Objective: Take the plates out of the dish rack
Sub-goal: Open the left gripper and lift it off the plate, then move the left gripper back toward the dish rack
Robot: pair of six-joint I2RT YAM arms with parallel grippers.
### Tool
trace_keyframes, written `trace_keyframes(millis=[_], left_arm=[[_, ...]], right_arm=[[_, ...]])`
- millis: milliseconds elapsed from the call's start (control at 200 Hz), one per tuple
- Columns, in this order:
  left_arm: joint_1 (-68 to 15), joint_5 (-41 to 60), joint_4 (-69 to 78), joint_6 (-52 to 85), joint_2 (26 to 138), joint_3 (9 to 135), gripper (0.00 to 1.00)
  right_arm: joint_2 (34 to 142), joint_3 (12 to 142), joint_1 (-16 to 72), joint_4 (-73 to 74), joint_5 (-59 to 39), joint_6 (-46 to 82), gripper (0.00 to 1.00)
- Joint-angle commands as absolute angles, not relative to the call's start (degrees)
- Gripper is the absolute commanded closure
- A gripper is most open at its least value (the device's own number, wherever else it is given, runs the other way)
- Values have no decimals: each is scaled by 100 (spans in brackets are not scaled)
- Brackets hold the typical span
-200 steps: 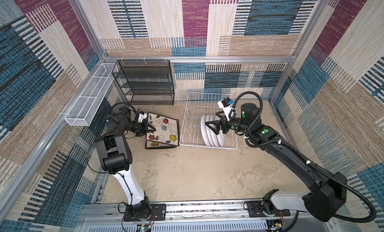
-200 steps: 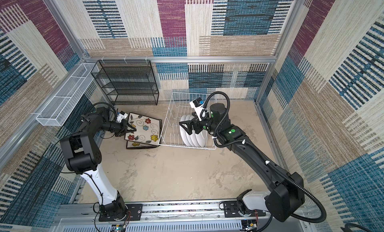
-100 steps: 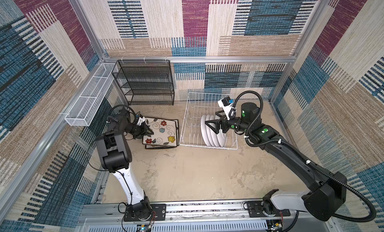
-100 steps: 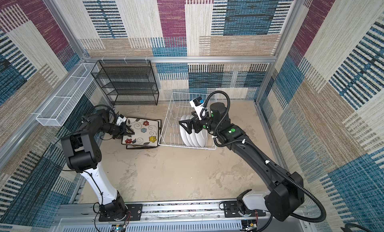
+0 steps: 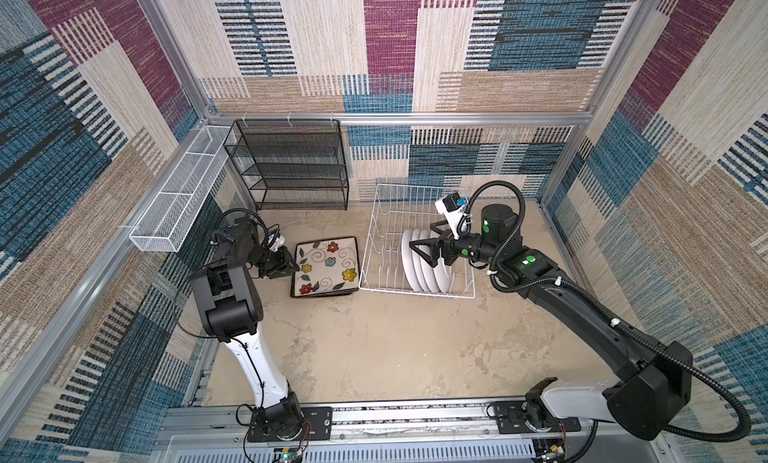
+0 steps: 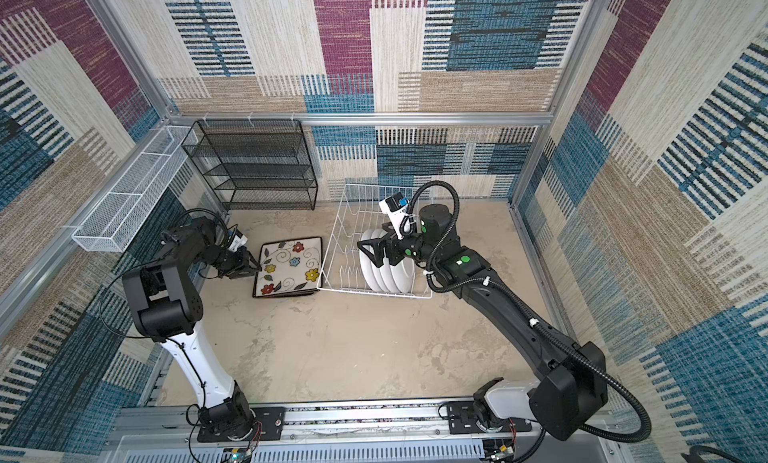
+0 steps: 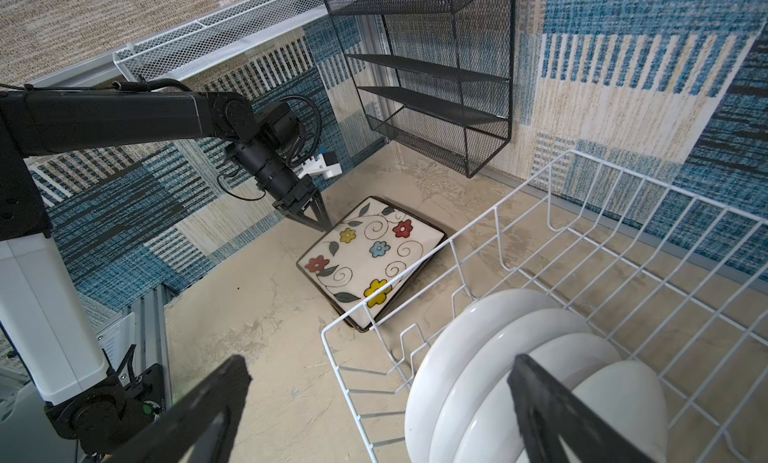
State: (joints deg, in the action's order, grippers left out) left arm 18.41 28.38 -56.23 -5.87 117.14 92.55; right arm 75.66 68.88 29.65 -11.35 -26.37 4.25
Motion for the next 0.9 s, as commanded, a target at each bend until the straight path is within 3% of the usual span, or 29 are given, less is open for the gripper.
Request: trace_keyframes(millis=[0, 245, 596, 891], left_arm=[[1857, 2641, -5651, -489, 11697, 9291, 60], [1855, 2486, -5642, -363, 11291, 9246, 46], [1684, 3084, -5631, -205, 10136, 9290, 37], [1044, 3741, -5267, 321, 8961, 9124, 31]], right_arm=[[7572, 6920, 2977, -980, -2645, 466, 0], [7597, 6929, 2974, -1006, -2434, 457, 0], [7241, 6684, 2971, -1144, -1903, 29, 0], [6529, 6082, 2975, -1187, -1296, -368, 0]])
